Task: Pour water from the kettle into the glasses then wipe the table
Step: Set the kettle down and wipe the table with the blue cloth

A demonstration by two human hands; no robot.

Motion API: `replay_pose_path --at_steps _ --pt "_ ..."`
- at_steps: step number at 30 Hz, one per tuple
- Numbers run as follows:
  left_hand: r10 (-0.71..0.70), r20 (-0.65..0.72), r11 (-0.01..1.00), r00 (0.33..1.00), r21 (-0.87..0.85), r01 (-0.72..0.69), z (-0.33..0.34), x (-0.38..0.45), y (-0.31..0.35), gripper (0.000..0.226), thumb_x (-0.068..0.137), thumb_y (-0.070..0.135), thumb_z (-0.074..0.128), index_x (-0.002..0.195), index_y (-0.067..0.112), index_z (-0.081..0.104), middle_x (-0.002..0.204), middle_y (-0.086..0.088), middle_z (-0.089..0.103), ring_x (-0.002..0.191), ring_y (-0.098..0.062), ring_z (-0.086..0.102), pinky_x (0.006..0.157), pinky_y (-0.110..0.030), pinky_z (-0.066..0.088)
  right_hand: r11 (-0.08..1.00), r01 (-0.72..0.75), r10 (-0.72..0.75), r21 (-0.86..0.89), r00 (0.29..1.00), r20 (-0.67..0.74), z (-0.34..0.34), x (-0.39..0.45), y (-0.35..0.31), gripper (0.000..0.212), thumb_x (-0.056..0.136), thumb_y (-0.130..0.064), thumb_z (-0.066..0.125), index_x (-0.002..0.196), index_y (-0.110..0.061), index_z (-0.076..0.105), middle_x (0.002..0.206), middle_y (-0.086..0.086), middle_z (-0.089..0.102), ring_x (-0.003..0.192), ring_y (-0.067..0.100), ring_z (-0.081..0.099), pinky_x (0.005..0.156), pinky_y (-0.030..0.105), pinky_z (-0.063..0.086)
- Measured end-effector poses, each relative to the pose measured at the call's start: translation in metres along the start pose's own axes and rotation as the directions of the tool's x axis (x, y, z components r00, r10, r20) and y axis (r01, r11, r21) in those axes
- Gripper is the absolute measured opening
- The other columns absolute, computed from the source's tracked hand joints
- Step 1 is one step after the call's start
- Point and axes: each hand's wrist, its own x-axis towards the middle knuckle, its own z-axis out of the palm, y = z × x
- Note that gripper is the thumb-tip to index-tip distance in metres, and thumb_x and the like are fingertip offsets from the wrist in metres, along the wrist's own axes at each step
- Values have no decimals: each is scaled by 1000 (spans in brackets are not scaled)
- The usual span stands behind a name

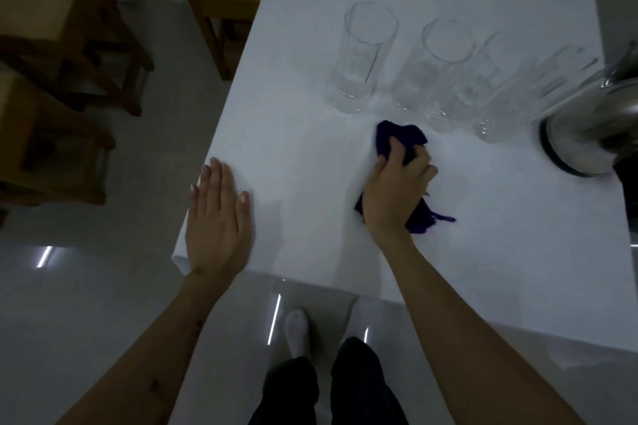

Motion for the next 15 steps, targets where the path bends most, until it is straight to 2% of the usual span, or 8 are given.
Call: replay_pose_path --at_steps 3,6,9,11,12,13,15 --pt "9 9 1000 1000 -26 -8 0 -1 -4 63 103 42 9 153 5 19 162 -8 16 150 -17 9 122 -29 -1 958 268 -278 100 954 107 17 -25 -56 36 91 -7 66 127 -8 65 133 29 55 99 45 52 81 51 50" --pt "7 27 1000 1000 -25 -6 1 -1 -7 62 103 42 7 154 8 14 163 -5 10 151 -12 4 122 -29 -3 822 535 -567 197 799 197 19 -51 -74 38 90 -8 64 127 -10 66 133 25 57 98 43 53 82 49 50" --pt "4 32 999 999 -34 -3 0 -2 -9 61 103 41 7 154 9 14 163 -4 10 151 -11 3 122 -28 -3 676 691 -736 256 628 251 1 -69 -41 39 94 -16 50 128 -13 67 133 21 59 100 36 48 86 46 49" --pt "12 23 999 1000 -49 -11 -2 -2 -9 60 103 40 9 154 8 15 163 -4 11 151 -12 4 122 -28 -3 596 760 -801 257 546 245 -16 -66 1 40 92 -12 49 127 -15 67 132 21 60 98 35 47 86 46 49" --pt "13 17 998 1000 -58 -12 -2 -2 -8 60 103 39 10 154 8 16 163 -5 12 151 -13 5 121 -27 -2 583 780 -810 229 536 238 -24 -57 20 42 90 -9 49 128 -18 64 132 21 60 97 36 48 85 47 50" --pt "11 9 998 1000 -66 -11 -3 -2 -7 61 103 40 10 154 7 17 163 -5 13 151 -14 7 122 -27 -2 601 778 -796 184 560 230 -31 -47 37 43 89 -7 48 128 -20 61 131 21 59 97 37 49 84 49 51" --pt "1 -8 997 1000 -74 -2 -3 -2 -5 63 102 41 8 153 6 20 162 -6 15 151 -16 9 122 -28 -1 717 694 -691 63 698 188 -33 -24 53 43 88 -2 50 127 -18 59 131 24 58 96 41 50 82 53 51"
